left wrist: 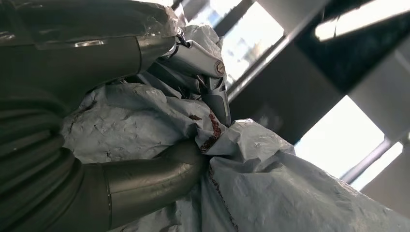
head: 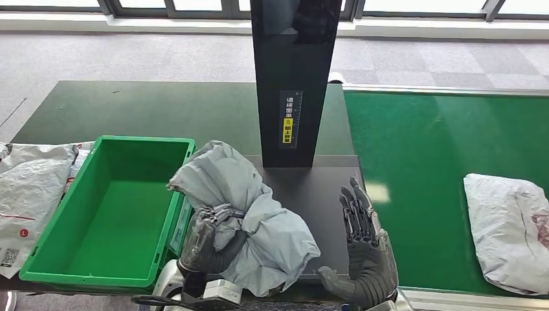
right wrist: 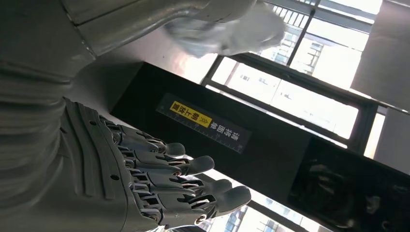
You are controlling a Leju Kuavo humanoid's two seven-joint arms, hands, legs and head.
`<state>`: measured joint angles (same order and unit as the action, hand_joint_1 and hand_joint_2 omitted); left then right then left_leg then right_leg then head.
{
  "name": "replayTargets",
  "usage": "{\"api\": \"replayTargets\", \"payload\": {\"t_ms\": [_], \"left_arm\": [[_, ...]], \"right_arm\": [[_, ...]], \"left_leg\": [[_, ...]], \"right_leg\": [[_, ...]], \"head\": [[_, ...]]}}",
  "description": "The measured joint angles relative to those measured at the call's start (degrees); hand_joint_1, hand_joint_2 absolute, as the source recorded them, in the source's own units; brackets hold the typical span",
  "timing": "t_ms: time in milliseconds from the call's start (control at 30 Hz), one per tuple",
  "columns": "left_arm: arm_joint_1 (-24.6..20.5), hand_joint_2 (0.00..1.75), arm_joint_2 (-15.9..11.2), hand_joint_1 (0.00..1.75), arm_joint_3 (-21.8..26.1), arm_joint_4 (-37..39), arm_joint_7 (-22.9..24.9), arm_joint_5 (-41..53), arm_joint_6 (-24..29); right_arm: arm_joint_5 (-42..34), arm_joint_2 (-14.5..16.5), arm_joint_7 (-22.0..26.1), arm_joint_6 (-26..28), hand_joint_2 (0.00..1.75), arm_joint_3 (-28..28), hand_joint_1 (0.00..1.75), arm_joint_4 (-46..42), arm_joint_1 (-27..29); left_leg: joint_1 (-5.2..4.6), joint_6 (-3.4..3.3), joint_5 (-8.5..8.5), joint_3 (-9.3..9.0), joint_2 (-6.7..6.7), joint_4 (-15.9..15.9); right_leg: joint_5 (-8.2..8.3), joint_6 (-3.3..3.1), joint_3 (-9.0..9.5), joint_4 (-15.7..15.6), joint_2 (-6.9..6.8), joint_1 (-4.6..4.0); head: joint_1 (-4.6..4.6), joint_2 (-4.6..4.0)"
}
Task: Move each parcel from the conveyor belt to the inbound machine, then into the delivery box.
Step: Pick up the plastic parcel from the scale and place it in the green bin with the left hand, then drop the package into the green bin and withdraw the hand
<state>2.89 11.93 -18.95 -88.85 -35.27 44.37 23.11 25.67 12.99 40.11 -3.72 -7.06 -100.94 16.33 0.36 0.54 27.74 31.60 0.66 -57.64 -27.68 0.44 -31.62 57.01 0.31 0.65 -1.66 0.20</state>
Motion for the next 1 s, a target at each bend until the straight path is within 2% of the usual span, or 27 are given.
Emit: {"api": "replayTargets", "payload": {"t_ms": [167, 433, 567, 733, 1000], "left_arm": [[1.8, 1.75, 0.0, 1.75, 6.3, -10.2, -3.7, -11.7, 6.8], [1.7, 1.75, 0.0, 1.75, 13.8, -15.2, -3.8, -17.3, 7.5], [-0.5, 1.75, -0.1, 1.75, 18.2, -13.6, 2.4, -15.6, 6.8], [-3.5, 1.75, -0.4, 1.75, 25.3, -7.3, 8.1, -15.8, 3.4], [-7.7, 1.75, -0.7, 1.75, 32.7, 3.2, 10.4, -16.8, 0.4]], "right_arm": [[-1.9, 0.0, 0.0, 1.6, 1.75, 0.0, 0.0, 1.2, -0.4], [-2.4, -0.3, 0.0, 3.3, 1.75, 0.0, 0.0, 2.8, -0.6], [-1.7, -0.3, 0.0, 2.7, 1.75, 0.0, 0.0, 2.8, -0.2], [-1.2, -0.3, 0.0, 1.7, 1.75, 0.0, 0.0, 2.8, -0.2], [-1.1, -0.3, 0.0, 1.2, 1.75, 0.0, 0.0, 2.8, -0.4]], "left_leg": [[0.03, 0.01, 0.0, 0.0, 0.0, 0.0], [0.02, 0.01, -0.01, -0.01, 0.06, 0.0], [0.02, 0.01, -0.01, -0.02, 0.04, 0.0], [0.03, 0.04, -0.03, -0.05, 0.0, 0.0], [-0.09, 0.01, -0.01, -0.2, 0.34, 0.1]], "right_leg": [[-0.02, -0.03, 0.0, 0.0, -0.01, -0.02], [-0.02, -0.03, 0.02, 0.0, -0.04, -0.01], [-0.02, -0.03, 0.02, 0.0, -0.03, -0.01], [-0.02, -0.04, 0.02, 0.0, -0.01, -0.03], [-0.18, 0.0, 0.32, 0.0, -0.27, 0.11]], "head": [[0.0, 0.0], [0.0, 0.0], [0.0, 0.0], [0.0, 0.0], [0.02, 0.0]]}}
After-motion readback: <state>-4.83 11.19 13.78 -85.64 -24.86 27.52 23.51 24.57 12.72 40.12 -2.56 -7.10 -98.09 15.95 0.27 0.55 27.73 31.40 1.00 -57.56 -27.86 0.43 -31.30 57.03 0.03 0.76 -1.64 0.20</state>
